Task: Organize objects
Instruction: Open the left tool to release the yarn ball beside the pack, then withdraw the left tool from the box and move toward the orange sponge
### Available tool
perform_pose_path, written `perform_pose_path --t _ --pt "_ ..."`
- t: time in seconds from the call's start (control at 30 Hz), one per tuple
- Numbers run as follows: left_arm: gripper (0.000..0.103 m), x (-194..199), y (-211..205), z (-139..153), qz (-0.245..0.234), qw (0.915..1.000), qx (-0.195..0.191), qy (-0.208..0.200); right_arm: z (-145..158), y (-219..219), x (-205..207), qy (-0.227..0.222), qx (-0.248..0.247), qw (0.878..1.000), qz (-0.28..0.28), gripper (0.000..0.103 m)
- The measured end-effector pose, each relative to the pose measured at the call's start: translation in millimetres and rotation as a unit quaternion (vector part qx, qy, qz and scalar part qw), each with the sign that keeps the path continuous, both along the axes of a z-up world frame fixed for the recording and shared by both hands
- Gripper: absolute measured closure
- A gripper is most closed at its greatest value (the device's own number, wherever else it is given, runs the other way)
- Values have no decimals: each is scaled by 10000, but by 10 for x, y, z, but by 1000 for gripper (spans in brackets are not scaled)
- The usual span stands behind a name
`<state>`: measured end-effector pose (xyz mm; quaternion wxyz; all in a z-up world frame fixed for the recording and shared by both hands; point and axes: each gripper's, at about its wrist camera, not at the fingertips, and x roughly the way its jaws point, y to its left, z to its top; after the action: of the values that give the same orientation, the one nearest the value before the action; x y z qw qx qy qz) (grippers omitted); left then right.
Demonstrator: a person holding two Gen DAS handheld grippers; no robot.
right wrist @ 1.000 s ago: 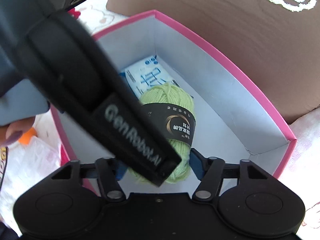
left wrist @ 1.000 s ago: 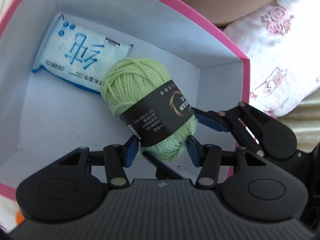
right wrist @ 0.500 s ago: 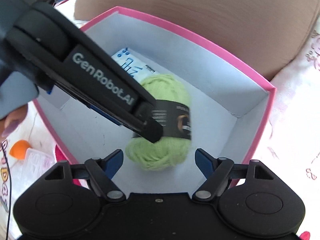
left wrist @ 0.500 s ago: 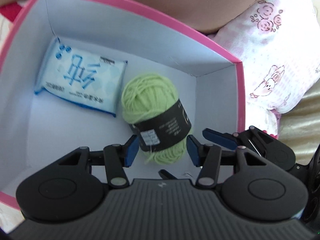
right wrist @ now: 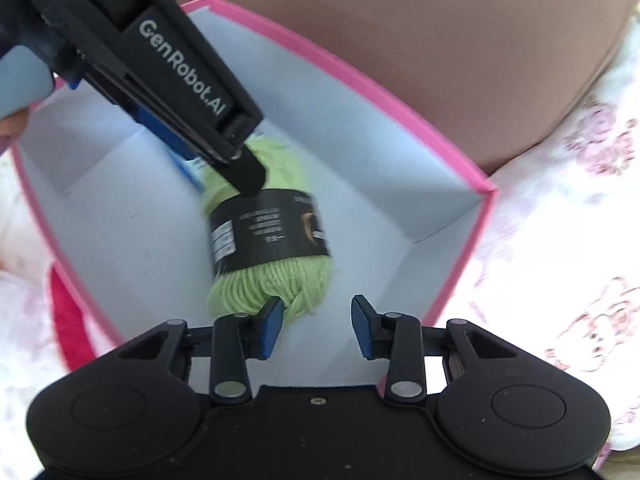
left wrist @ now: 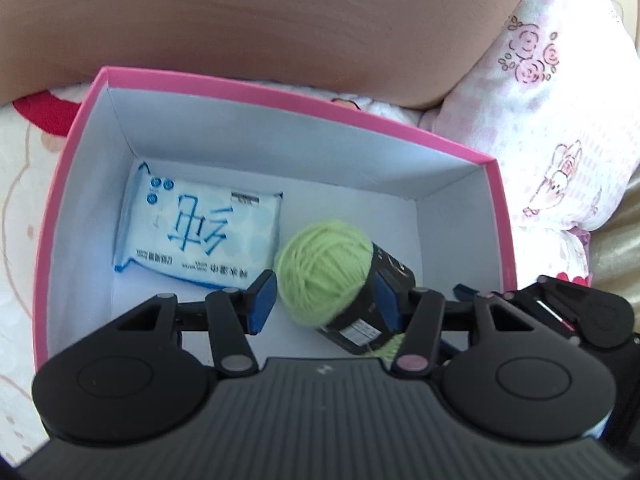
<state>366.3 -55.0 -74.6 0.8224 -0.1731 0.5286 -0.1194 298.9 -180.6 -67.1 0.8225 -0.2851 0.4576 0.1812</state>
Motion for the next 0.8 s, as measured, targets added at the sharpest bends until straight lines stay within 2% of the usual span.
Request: perform_pose_path --t 0.07,0.17,0.3,0.37,0.43,0.5,0.6,0.7,0.8 --pt "50 16 -2 -33 54 10000 -20 -32 -22 8 -17 -186 32 9998 -45 63" --pt "50 14 7 -132 130 9998 -155 13 -53 76 -91 -399 -183 9989 164 62" --pt "46 6 8 -268 229 9988 -416 65 -7 105 -162 -520 -36 9984 217 62" --pt "46 -1 -7 -288 216 9987 -459 82 29 64 -180 -279 407 9985 224 62" --pt "45 7 -22 -325 272 9982 -481 240 18 27 -148 319 979 9945 208 62" --pt "45 14 -28 -348 388 9967 -602 373 -21 59 -131 548 1126 9920 148 63" --pt "49 33 -95 -367 498 9951 -719 467 -86 140 -72 588 928 9939 -34 65" --pt "51 -14 -68 -366 576 9925 -943 521 -127 207 -48 431 638 9970 -116 67" --pt "51 -23 -143 -387 607 9932 -916 372 -142 284 -78 210 375 9990 -84 67"
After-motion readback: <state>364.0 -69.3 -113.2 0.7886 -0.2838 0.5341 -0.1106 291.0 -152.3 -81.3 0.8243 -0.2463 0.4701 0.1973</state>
